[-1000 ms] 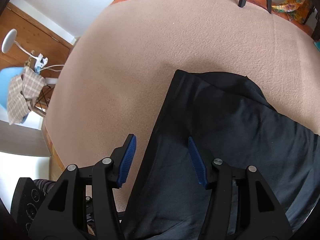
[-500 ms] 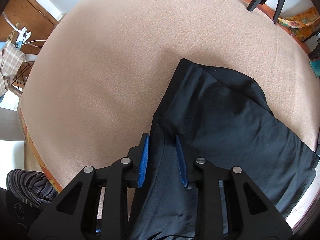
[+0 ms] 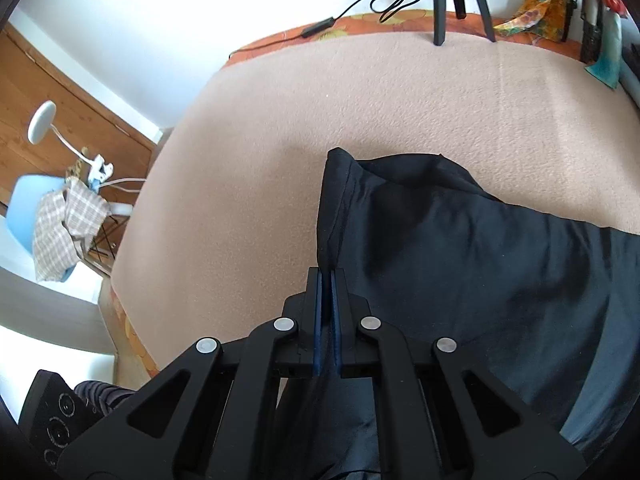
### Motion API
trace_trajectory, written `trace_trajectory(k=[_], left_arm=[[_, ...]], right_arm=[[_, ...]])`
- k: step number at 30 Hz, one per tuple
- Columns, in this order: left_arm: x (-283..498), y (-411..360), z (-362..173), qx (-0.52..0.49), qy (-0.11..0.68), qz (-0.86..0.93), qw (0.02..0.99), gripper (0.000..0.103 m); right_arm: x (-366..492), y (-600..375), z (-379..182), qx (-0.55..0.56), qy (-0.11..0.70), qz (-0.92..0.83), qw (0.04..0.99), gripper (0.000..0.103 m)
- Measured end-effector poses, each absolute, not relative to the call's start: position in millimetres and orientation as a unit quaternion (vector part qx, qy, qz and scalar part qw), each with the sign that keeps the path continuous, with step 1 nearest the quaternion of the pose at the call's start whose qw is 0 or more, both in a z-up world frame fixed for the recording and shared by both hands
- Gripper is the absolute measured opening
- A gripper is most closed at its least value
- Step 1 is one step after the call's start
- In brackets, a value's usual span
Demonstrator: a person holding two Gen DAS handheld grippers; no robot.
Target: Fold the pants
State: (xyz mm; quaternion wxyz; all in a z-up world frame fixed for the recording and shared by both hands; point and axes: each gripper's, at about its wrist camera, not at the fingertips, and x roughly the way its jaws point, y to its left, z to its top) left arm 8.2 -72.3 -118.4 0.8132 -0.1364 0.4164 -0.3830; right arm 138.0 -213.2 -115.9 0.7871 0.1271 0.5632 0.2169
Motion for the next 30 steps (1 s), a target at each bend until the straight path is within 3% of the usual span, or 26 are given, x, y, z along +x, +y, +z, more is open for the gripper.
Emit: trace_trajectory(k=[5, 10, 30], left_arm=[[18, -47, -91, -0.125, 0.363, -0.339, 0.859, 0.041], [40, -43, -97, -0.13, 0.376, -0.298, 0.867, 0.041], [69, -173, -121, -0.06, 0.406, -0.382, 0.828, 0.041]], right_arm=[[127, -244, -95, 0.172, 0.519, 0.222, 0.808, 0.005], [124, -282, -81, 0.224, 0.487, 0.217, 0.815, 0.005], [71, -436, -64, 0.327, 0.43, 0.131, 0.831, 0.005]])
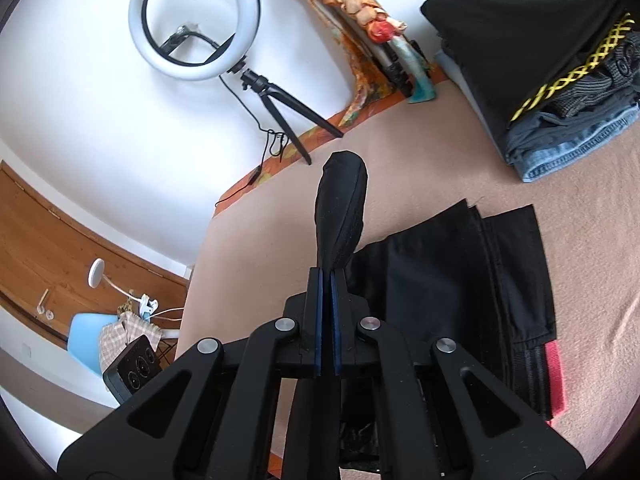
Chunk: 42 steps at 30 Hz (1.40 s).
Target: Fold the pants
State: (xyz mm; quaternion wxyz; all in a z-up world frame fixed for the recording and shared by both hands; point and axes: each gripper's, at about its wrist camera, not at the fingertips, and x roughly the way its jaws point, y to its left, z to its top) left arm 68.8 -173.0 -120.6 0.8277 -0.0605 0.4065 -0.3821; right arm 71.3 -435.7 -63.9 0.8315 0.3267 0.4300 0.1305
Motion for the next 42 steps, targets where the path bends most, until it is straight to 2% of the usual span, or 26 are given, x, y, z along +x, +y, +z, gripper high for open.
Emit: trace_trajectory(k=[19, 31, 42], left_arm=[[44, -246, -129, 0.01, 0.406, -0.456, 0.792, 0.041], [28, -279, -147, 0.06, 0.416, -0.479, 0.771, 0.041], [2, -293, -151, 0.123, 0.384, -0.475, 0.782, 0.041]], right_arm=[[72, -505, -97, 0.338, 0.441, 0.05, 0.83, 0.004], [81, -525, -135, 0.296, 0.477, 0.013, 0.827, 0.004], [85, -519, -142, 0.252, 0.494, 0.005, 0.832, 0.006]])
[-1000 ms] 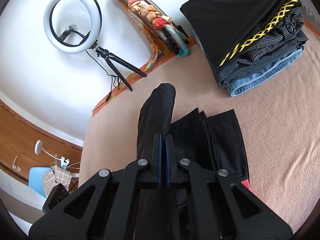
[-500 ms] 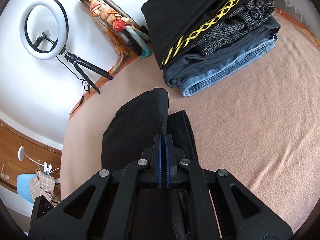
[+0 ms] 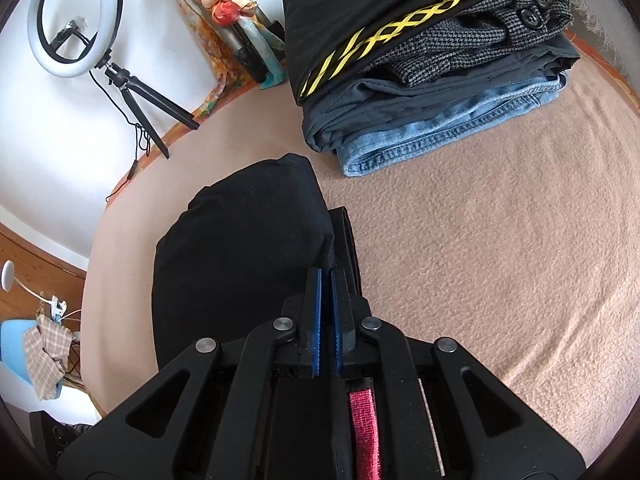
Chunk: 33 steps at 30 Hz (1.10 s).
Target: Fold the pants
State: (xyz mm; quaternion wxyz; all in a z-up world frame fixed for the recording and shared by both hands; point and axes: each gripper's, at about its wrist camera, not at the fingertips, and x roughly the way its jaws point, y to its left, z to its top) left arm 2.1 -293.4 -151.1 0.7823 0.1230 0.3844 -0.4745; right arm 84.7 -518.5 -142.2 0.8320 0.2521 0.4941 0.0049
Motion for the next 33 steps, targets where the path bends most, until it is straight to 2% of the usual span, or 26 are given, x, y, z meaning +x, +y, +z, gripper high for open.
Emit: trace_trajectory(k=[4, 6, 7, 8, 17, 33], left_arm=[[4, -288, -146, 0.106, 0.392, -0.478, 0.779, 0.041], [5, -283, -141, 0.093, 0.395, -0.482, 0.777, 0.041], [5, -281, -138, 0.087, 0.395, -0.482, 0.777, 0.041], [5, -278, -135, 0.082, 0.395, -0.483, 0.778, 0.041], [36, -240, -122, -0.003, 0.414, -0.455, 0.788, 0.047], [93, -228, -171, -0.144, 0.537, -0.411, 0.722, 0.047]], right_arm=[[75, -521, -125, 0.25, 0.487, 0.016, 0.837, 0.009], [69, -520, -118, 0.25, 0.483, 0.028, 0.838, 0.027], [65, -519, -115, 0.248, 0.482, 0.029, 0.84, 0.047], [62, -519, -113, 0.247, 0.478, 0.032, 0.842, 0.058], [55, -511, -136, 0.243, 0.516, 0.084, 0.817, 0.059], [58, -530, -168, 0.304, 0.52, 0.13, 0.787, 0.06]])
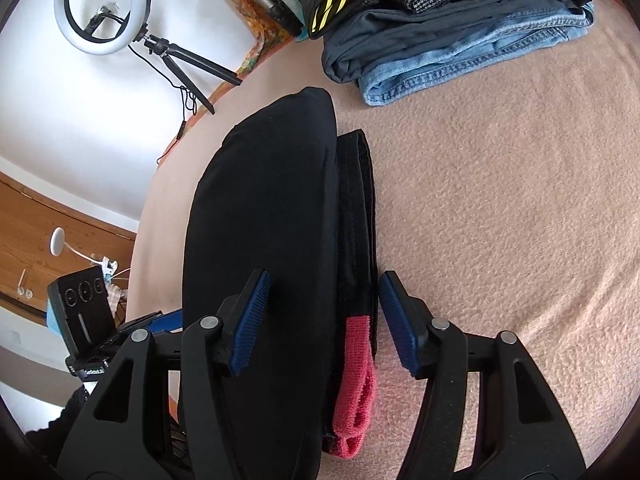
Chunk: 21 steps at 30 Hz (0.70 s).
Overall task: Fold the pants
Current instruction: 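Lift the folded pants with both tools toward the clothes stack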
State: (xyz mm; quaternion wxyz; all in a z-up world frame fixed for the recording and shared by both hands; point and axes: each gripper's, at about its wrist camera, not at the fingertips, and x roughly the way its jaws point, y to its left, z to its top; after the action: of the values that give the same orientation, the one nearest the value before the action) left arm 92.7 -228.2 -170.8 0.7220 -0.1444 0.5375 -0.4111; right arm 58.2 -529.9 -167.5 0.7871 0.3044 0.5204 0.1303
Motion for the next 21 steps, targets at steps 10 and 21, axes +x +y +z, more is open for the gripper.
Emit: trace_trajectory(k=[10, 21], left_arm=[[102, -234, -183, -0.186, 0.533, -0.42, 0.71, 0.046], [103, -247, -183, -0.165, 0.528, -0.418, 0.72, 0.027]], right_arm=[[55, -546, -184, 0.382, 0.491, 0.193, 0.759, 0.052], [51, -537, -179, 0.379, 0.49, 0.183, 0.763, 0.024]])
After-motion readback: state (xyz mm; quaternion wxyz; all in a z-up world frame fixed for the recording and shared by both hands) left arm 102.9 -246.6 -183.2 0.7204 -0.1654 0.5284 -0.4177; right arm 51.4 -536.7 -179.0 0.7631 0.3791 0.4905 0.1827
